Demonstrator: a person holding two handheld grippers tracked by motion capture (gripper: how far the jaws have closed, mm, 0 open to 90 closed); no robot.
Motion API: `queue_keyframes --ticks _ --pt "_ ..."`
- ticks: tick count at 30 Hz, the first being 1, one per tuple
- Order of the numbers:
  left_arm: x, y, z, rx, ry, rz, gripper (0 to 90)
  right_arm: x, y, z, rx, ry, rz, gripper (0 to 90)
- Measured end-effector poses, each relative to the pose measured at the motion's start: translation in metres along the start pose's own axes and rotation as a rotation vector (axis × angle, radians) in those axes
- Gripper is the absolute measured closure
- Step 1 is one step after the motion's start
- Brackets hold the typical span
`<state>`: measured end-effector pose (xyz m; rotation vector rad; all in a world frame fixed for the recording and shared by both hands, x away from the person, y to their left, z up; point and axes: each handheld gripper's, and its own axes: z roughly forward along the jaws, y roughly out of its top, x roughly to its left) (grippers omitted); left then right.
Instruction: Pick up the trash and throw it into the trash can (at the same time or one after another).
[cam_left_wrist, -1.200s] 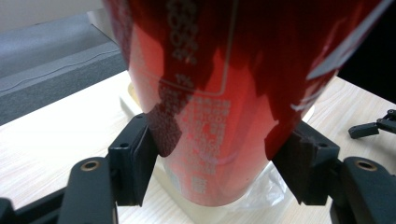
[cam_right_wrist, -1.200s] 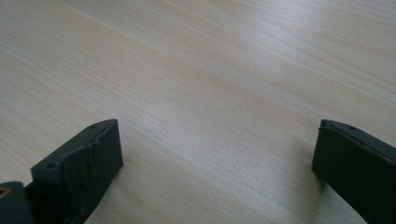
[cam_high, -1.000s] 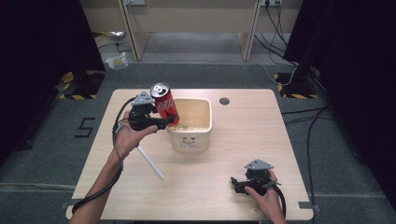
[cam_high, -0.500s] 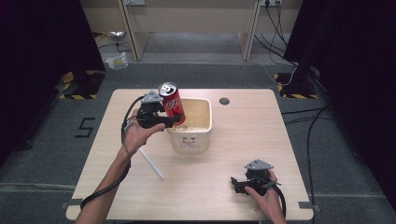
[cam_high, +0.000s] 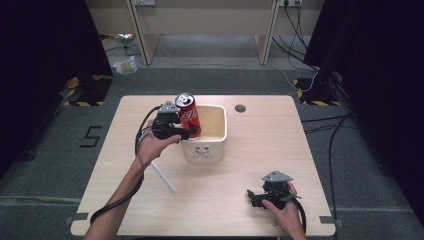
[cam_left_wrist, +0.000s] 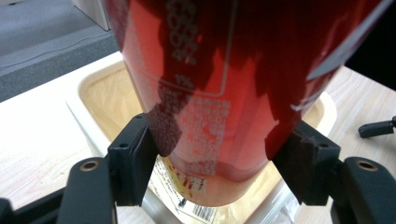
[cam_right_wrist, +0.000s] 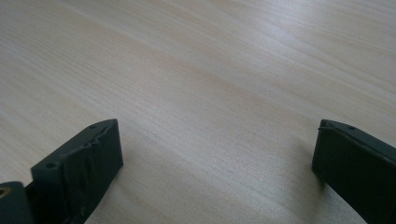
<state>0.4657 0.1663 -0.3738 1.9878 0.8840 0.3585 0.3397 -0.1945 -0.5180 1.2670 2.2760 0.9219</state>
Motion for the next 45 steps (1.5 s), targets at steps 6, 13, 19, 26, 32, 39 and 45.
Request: queue_keyframes --ticks 6,13,19,26,32,39,45 --pt "0.001 -0.004 0.004 0.012 -0.005 -0.003 33.4 0.000 0.000 0.000 0.001 -0.001 0.000 1.9" --pt "0.001 -0.006 0.006 0.015 -0.012 -0.013 31.1 0.000 0.000 0.000 0.001 0.000 0.001 1.9" --pt "0.000 -0.008 0.008 0.035 -0.008 0.003 33.5 0.000 0.000 0.000 0.000 -0.001 0.000 1.9" --pt "0.000 -0.007 0.008 0.030 -0.006 0.000 33.5 0.000 0.000 0.000 0.001 -0.001 0.000 1.9" --pt "0.000 -0.008 0.007 0.025 -0.013 -0.004 32.8 0.000 0.000 0.000 0.001 -0.001 0.000 1.9" --pt "0.001 -0.005 0.000 0.011 -0.011 -0.009 29.6 0.000 0.000 0.000 0.000 -0.001 -0.001 1.9" --pt "0.002 -0.005 -0.013 -0.014 -0.001 -0.021 26.7 0.000 0.000 0.000 0.001 -0.001 0.000 1.9"
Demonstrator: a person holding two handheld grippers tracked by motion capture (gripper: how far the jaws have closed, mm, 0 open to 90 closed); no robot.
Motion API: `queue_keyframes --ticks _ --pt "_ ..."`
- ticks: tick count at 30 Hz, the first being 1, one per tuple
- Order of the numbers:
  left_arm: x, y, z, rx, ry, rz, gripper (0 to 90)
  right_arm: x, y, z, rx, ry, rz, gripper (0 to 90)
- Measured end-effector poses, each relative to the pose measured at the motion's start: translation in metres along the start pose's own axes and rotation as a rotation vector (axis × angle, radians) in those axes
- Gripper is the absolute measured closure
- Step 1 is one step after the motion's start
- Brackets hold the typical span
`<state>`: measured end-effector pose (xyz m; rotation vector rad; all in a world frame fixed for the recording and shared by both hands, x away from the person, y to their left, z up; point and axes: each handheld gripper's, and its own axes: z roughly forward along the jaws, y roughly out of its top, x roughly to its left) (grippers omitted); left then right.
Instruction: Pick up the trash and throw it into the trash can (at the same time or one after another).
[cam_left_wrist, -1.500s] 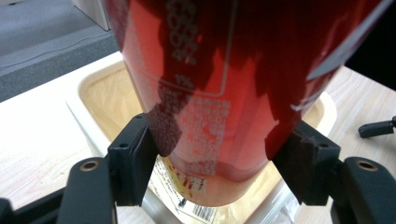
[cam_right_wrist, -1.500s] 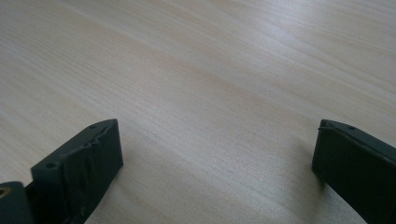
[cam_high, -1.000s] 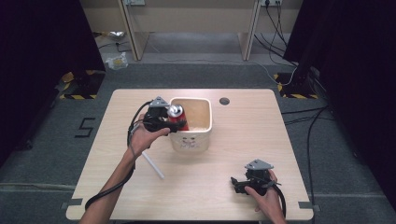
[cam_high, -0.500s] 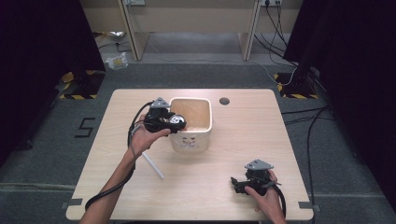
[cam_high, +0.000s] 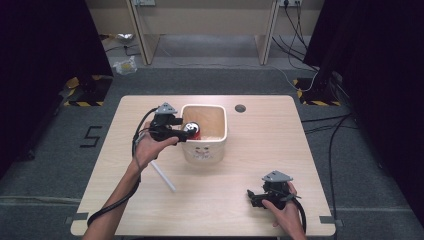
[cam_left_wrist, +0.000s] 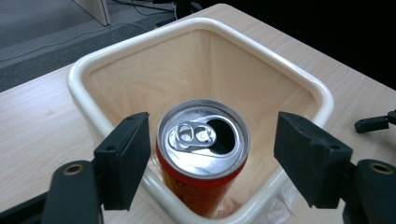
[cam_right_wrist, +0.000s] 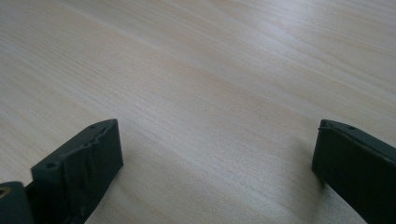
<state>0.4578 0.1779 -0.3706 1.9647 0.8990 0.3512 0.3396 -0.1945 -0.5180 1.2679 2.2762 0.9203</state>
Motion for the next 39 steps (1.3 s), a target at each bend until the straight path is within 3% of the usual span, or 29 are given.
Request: queue_keyframes --ticks 14,25,34,39 --pt "0.013 -0.009 -0.035 -0.027 0.035 -0.025 25.4 0.000 0.000 0.000 -0.001 0.000 -0.001 1.9" --pt "0.022 -0.025 -0.052 -0.044 0.051 -0.049 25.6 0.000 0.000 0.000 0.000 0.000 -0.001 1.9" --pt "0.032 -0.054 -0.052 -0.025 0.084 -0.094 25.9 0.000 0.000 0.000 0.000 0.000 0.000 1.9" --pt "0.032 -0.072 -0.045 0.002 0.111 -0.100 26.5 0.000 0.000 0.000 -0.001 -0.001 -0.001 1.9"
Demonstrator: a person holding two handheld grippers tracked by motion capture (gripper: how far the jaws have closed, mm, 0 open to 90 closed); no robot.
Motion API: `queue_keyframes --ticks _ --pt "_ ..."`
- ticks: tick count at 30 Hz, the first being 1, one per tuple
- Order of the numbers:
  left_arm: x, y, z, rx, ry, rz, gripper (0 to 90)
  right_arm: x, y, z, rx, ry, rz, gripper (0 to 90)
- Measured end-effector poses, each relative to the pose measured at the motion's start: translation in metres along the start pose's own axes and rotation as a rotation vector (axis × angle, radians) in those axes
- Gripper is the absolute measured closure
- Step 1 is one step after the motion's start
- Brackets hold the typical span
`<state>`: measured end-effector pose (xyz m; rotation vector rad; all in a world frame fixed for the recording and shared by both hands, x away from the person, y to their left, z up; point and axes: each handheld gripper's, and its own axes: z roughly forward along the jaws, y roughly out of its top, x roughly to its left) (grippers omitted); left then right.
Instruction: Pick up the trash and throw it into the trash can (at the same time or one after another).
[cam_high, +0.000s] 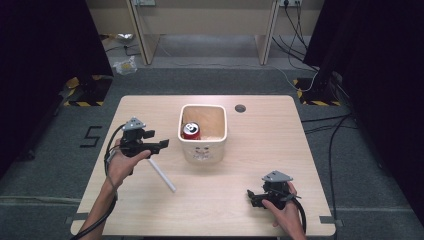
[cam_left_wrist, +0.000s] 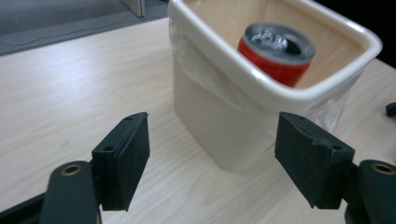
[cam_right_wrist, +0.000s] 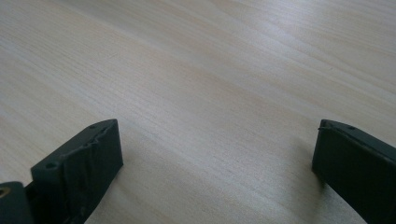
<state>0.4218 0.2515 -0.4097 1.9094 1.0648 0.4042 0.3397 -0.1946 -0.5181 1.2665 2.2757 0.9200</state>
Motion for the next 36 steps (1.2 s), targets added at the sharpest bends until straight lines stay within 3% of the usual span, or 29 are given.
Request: queue_keyframes --ticks 13,27,36 --pt "-0.001 -0.032 0.005 0.002 0.030 -0.034 26.7 0.000 0.000 0.000 0.000 -0.001 0.001 1.9" --pt "0.003 -0.060 0.013 0.055 0.091 -0.060 19.4 0.000 0.000 0.000 -0.001 -0.001 -0.002 1.9" --pt "0.007 -0.083 0.021 0.102 0.103 -0.089 18.8 0.000 0.000 0.000 -0.001 -0.001 0.002 1.9"
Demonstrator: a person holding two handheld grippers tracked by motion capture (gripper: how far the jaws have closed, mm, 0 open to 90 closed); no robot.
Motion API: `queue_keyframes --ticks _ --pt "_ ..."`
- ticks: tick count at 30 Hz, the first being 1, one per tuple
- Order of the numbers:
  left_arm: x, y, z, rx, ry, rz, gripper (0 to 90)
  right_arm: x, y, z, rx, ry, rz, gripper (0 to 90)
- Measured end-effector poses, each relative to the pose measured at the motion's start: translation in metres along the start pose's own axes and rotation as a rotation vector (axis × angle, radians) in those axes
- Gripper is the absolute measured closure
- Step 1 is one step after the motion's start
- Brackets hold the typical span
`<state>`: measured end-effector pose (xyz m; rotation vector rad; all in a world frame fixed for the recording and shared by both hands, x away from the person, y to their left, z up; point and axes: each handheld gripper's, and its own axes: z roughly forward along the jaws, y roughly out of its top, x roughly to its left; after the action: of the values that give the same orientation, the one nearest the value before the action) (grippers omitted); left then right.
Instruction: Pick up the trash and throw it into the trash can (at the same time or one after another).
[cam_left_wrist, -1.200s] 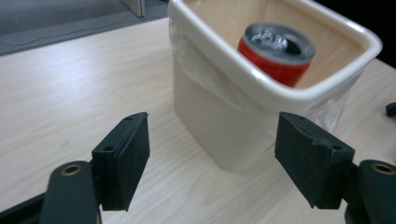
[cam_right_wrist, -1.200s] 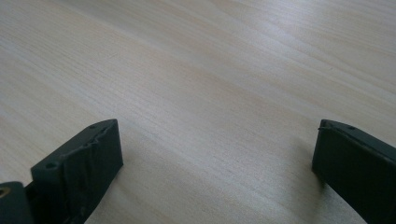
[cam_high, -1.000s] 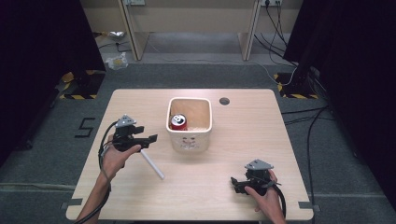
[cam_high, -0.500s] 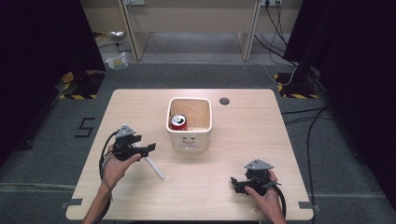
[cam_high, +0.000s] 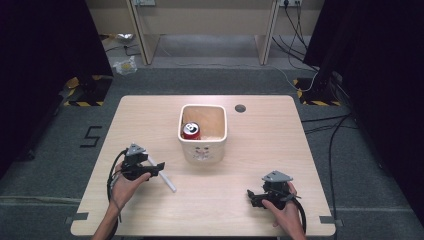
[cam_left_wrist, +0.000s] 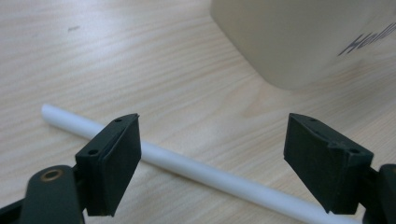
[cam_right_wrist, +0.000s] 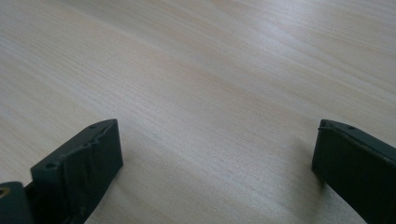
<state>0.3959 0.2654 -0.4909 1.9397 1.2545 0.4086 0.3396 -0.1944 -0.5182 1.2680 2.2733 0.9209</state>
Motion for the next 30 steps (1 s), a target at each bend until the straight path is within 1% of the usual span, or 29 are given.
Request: queue_keyframes --ticks 7,13,15,16,20,21,22,30 --pt "0.000 -0.008 0.009 0.028 0.011 -0.012 19.6 0.000 0.000 0.000 0.001 0.000 -0.001 1.9" --pt "0.001 -0.013 0.018 0.062 0.019 -0.008 22.1 0.000 0.000 0.000 0.001 0.000 0.000 1.9" --pt "0.001 -0.014 0.019 0.063 0.023 -0.008 23.9 0.000 0.000 0.000 0.000 -0.001 0.000 1.9" --pt "0.002 -0.015 0.019 0.059 0.030 -0.002 24.6 0.000 0.000 0.000 0.001 0.000 -0.001 1.9" --pt "0.003 -0.015 0.017 0.065 0.039 0.017 31.3 0.000 0.000 0.000 0.001 0.000 0.000 1.9" --pt "0.002 -0.015 0.016 0.067 0.049 0.041 34.0 0.000 0.000 0.000 0.001 0.000 -0.001 1.9" --pt "0.002 -0.015 0.016 0.067 0.053 0.050 39.0 0.000 0.000 0.000 0.001 0.000 -0.001 1.9" --pt "0.003 -0.016 0.013 0.077 0.058 0.100 57.6 0.000 0.000 0.000 0.001 0.000 0.000 1.9"
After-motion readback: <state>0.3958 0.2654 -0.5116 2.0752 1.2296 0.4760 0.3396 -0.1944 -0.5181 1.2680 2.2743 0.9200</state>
